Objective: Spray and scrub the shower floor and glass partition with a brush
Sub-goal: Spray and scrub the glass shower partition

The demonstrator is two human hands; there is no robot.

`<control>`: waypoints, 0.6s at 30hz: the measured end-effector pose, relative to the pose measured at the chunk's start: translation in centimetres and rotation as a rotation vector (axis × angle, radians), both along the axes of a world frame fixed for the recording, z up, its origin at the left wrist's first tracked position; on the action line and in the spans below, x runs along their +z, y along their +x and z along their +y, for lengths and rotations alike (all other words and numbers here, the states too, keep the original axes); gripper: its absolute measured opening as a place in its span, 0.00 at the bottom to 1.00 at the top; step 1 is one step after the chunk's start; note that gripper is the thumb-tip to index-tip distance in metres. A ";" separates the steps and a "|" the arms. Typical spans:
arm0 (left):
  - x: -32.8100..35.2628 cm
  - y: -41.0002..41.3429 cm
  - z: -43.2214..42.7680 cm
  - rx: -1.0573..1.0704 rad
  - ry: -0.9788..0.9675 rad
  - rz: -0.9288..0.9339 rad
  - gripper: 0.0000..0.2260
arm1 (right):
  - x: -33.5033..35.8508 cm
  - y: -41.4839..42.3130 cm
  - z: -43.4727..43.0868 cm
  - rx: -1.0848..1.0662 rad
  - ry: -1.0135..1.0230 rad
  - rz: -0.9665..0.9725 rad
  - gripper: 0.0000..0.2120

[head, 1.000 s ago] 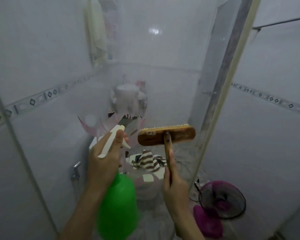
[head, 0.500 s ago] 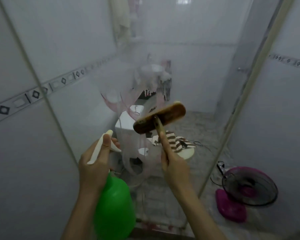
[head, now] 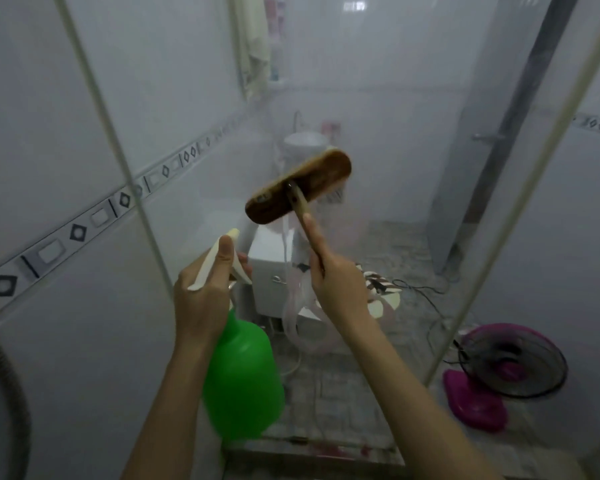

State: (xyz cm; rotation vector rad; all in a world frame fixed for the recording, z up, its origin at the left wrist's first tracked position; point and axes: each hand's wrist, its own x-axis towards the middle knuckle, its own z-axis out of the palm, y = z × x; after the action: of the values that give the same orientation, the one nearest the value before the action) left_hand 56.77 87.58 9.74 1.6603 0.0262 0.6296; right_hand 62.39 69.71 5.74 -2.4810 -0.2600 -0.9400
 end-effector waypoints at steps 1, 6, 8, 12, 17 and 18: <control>0.3 0.3 0.3 -0.022 -0.004 -0.012 0.22 | 0.8 0.7 0.6 -0.003 -0.046 -0.007 0.26; 1.0 0.3 1.7 0.017 -0.133 -0.037 0.24 | -5.0 -2.1 -3.5 -0.062 0.030 0.095 0.28; 0.9 0.3 2.8 -0.004 -0.127 -0.054 0.23 | -6.6 -3.3 -3.4 -0.055 0.095 0.098 0.29; 0.8 0.2 3.7 -0.063 -0.049 -0.034 0.22 | -1.0 0.9 3.4 0.030 0.064 -0.016 0.25; 0.7 -0.1 4.9 0.043 -0.134 -0.056 0.23 | -1.6 1.9 3.3 0.038 -0.116 -0.027 0.25; 0.5 -0.1 5.6 0.048 -0.136 -0.058 0.23 | -3.4 1.1 1.9 0.024 -0.097 -0.007 0.26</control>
State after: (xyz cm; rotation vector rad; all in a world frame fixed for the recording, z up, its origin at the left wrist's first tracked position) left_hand 56.69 93.19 10.23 1.5130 0.0656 0.6973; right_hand 63.45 71.66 2.30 -2.5567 -0.3446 -0.9464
